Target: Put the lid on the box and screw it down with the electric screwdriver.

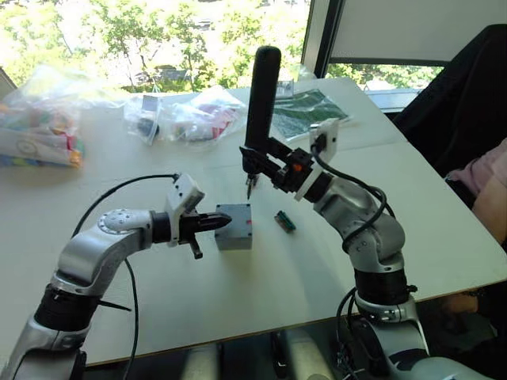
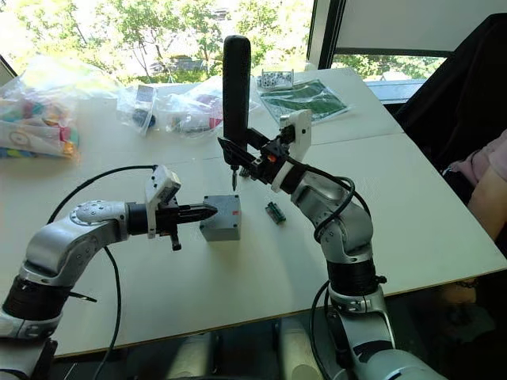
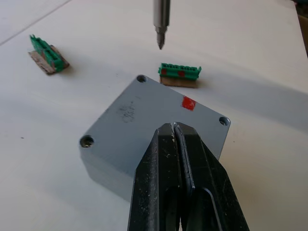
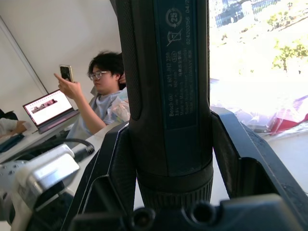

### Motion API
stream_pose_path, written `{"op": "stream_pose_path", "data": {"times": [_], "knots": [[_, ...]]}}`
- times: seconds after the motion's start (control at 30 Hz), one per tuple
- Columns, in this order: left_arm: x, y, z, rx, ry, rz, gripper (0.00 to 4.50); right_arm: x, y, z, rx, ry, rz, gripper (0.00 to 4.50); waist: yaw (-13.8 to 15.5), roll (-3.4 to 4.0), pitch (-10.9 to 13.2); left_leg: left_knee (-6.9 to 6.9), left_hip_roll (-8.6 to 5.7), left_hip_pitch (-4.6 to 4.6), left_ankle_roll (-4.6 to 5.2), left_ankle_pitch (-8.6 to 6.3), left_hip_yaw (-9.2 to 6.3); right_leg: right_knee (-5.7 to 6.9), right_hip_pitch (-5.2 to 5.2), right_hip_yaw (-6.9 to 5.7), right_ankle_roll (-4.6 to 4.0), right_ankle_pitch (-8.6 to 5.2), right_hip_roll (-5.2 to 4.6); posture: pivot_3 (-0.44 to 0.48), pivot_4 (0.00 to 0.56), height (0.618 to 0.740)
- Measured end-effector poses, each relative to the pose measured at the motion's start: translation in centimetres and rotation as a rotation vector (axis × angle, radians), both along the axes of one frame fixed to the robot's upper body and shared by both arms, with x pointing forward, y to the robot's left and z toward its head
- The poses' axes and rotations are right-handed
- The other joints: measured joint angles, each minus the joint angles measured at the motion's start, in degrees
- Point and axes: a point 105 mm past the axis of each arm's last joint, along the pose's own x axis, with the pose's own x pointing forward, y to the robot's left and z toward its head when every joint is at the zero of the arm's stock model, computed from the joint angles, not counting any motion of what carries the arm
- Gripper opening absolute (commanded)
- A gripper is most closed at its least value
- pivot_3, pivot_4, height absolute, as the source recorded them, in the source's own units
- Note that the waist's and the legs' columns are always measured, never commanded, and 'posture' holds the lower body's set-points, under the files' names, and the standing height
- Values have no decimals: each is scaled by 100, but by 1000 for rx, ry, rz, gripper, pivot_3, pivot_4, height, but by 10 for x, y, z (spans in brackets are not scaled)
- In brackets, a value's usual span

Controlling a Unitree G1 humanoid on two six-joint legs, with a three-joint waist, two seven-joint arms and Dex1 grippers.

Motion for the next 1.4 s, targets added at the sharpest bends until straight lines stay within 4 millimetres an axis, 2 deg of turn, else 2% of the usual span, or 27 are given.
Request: {"op": "stream_pose_path", "data": {"times": [0.2,0.67,0.93,1.1,1.2,1.4], "knots": [[3,2,-2,12,-25,2,0,11,0,-28,-36,51,-37,1841,0,-1,-1,-2,0,30,1,-1,0,-5,35,0,-13,-14,0,0,150,740],[1,5,-5,5,-33,0,0,19,-2,-35,-44,12,-84,1841,-1,-1,-2,-3,0,42,1,-1,0,-4,47,0,-11,-15,0,0,150,740],[0,5,-8,2,-37,3,0,18,-3,-37,-68,-7,-64,1841,2,0,-4,-3,0,54,2,-1,0,-6,62,0,-3,-23,-1,0,150,740],[-1,6,-11,12,-37,9,0,8,-2,-46,-85,-34,-57,1841,-1,1,-27,-5,0,88,12,-8,0,-14,96,0,5,-34,-1,0,150,740],[-2,6,-14,16,-34,14,0,10,-4,-53,-84,-35,-73,1841,-4,3,-41,-13,1,147,25,-16,3,-19,148,1,-8,-58,-1,0,150,740],[-2,5,-15,16,-22,16,0,7,-4,-56,-92,-52,-71,1841,-4,15,-70,-15,1,150,30,-19,2,-19,151,0,-6,-64,-1,0,150,740]]}}
